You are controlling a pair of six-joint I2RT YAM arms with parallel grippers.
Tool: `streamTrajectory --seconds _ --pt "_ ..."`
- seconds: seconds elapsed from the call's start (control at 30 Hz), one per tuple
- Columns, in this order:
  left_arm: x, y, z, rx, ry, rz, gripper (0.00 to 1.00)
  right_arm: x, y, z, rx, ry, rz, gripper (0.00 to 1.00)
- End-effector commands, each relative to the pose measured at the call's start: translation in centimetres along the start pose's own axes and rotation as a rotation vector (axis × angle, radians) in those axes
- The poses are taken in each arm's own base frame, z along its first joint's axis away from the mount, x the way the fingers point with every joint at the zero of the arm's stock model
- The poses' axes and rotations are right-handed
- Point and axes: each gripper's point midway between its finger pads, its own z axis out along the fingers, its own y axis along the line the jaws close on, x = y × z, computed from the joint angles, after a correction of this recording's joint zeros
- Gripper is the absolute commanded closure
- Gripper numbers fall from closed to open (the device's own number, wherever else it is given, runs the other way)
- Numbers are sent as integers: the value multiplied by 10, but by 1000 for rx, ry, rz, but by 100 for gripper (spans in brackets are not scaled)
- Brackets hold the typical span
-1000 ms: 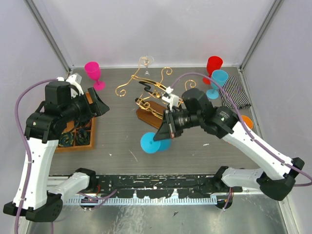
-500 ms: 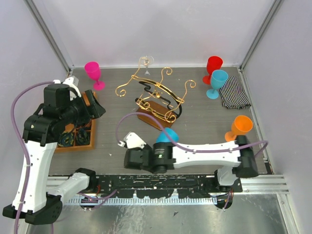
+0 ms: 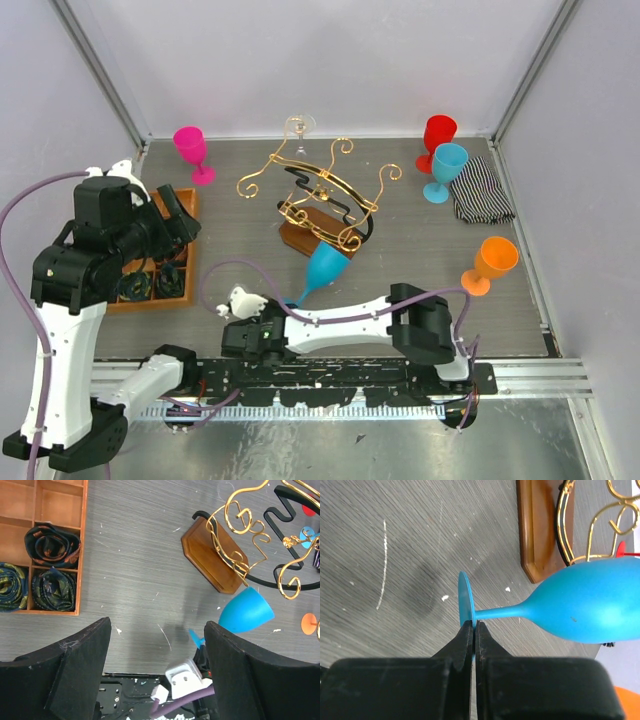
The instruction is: Take the wine glass off the wine glass rack
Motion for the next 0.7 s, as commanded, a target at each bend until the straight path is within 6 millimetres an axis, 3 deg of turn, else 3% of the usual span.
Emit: streamTrajectory --seconds 0.0,0.3,0.67 --pt "-6 2 -9 -14 -30 -13 18 -36 4 3 33 -109 47 99" --pt "-5 -1 -12 6 -24 -11 17 -36 47 44 105 -66 -94 99" --pt "-6 -2 -19 18 -37 -9 15 -25 57 96 199 -72 -153 99"
